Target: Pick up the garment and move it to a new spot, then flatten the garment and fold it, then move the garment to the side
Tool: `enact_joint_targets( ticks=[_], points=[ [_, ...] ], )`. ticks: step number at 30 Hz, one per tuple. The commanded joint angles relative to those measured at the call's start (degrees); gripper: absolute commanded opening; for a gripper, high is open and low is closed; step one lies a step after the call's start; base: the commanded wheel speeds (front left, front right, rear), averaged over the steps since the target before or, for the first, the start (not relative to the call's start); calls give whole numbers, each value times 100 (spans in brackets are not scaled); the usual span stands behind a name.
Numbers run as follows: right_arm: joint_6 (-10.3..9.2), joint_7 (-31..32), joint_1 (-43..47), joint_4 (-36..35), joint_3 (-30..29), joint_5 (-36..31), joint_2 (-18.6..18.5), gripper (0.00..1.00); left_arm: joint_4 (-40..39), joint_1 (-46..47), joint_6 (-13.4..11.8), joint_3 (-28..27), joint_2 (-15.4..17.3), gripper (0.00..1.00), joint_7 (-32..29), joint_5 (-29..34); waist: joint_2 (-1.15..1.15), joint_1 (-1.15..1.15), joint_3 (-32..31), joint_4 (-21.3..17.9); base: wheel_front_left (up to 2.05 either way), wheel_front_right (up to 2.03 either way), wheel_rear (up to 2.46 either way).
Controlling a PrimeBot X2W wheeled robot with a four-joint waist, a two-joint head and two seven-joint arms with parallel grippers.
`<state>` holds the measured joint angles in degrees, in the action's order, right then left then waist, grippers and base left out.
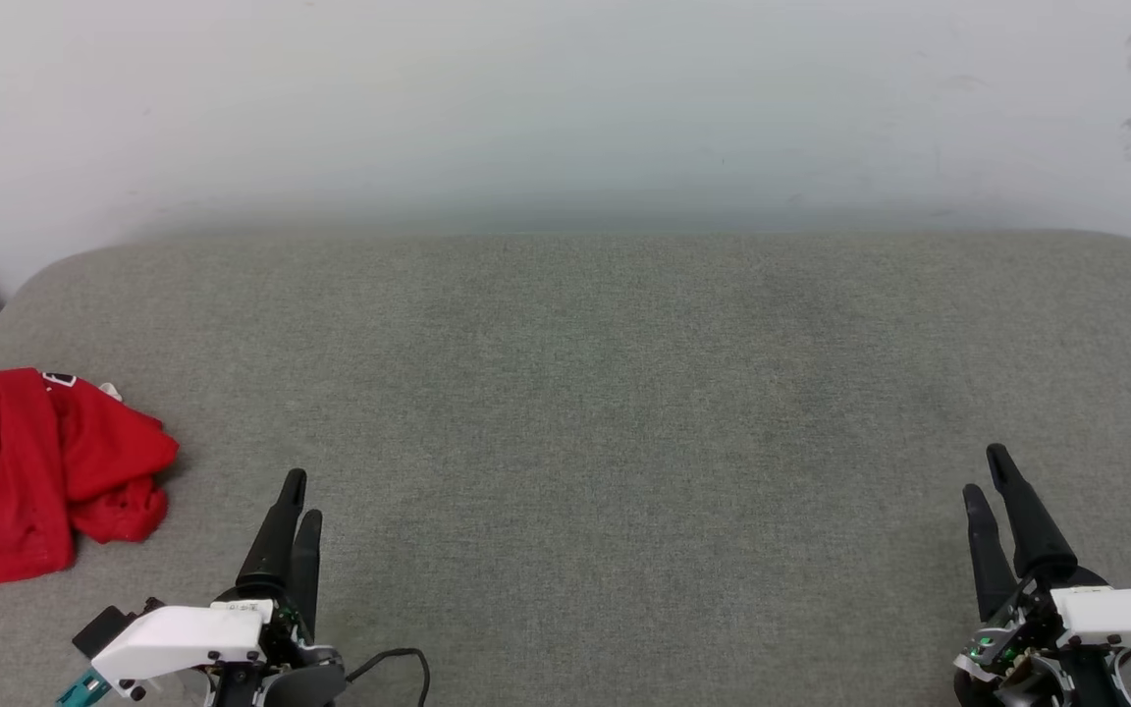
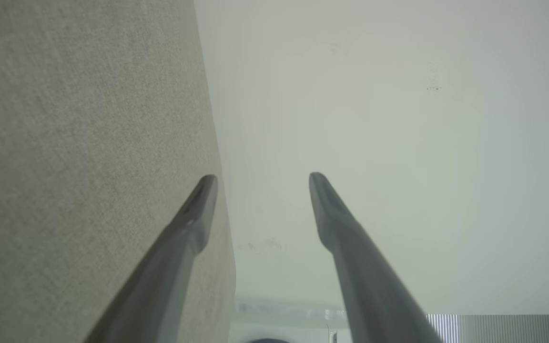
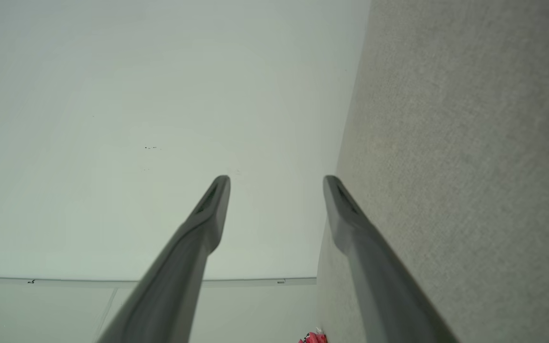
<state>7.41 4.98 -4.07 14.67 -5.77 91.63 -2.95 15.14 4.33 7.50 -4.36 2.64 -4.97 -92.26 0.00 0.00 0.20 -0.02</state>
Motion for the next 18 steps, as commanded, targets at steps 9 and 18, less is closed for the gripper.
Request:
enact_joint_targets(
  ticks=[9, 18],
  points=[
    [8, -294, -6, -345, 162, -592, -56, 100, -308, 242, 1, 328, 59, 100, 290, 612, 0, 0, -3, 0, 0, 0, 0],
    [8, -515, 15, -570, 218, -1967, -112, 100, -467, 284, 1, 451, 42, 100, 512, 1909, 0, 0, -6, 12, 0, 0, 0]
  ],
)
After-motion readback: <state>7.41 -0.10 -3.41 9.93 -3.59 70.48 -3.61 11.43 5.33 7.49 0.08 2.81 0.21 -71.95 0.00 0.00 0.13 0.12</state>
